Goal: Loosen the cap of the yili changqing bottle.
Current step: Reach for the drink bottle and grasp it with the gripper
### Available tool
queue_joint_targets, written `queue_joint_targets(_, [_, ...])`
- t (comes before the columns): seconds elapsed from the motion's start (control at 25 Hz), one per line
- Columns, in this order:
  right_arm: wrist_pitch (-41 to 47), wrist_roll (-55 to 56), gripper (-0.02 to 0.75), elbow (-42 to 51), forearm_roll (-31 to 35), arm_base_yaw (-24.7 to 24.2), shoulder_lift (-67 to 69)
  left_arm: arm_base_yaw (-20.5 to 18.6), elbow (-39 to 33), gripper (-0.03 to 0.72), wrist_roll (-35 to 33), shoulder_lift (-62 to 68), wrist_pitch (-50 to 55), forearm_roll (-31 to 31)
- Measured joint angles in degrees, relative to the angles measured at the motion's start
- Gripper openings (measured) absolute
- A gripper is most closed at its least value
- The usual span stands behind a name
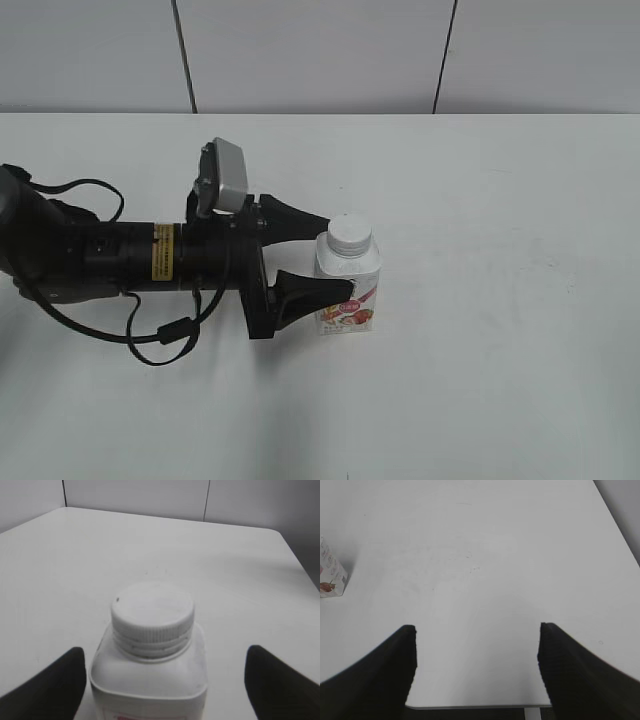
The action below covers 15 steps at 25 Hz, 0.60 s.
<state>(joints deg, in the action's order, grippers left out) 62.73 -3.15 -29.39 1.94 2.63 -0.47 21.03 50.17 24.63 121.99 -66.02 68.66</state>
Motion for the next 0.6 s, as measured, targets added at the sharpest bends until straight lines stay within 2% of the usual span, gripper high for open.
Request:
queue_joint_targets(0.16, [0.0,0.0,0.592,0.0,0.0,0.0,0.0,0.0,0.9,0.568,0.0,0.1,0.5,-0.1])
queue_joint_targets(0.36, [0.0,0.0,0.592,0.0,0.0,0.0,0.0,0.0,1.2,0.447,0.0,0.1,1.4,0.1])
queue_joint_targets(0.6, [0.0,0.0,0.592,0.0,0.0,0.0,0.0,0.0,1.5,0.437,0.0,0.1,1.9,1.8])
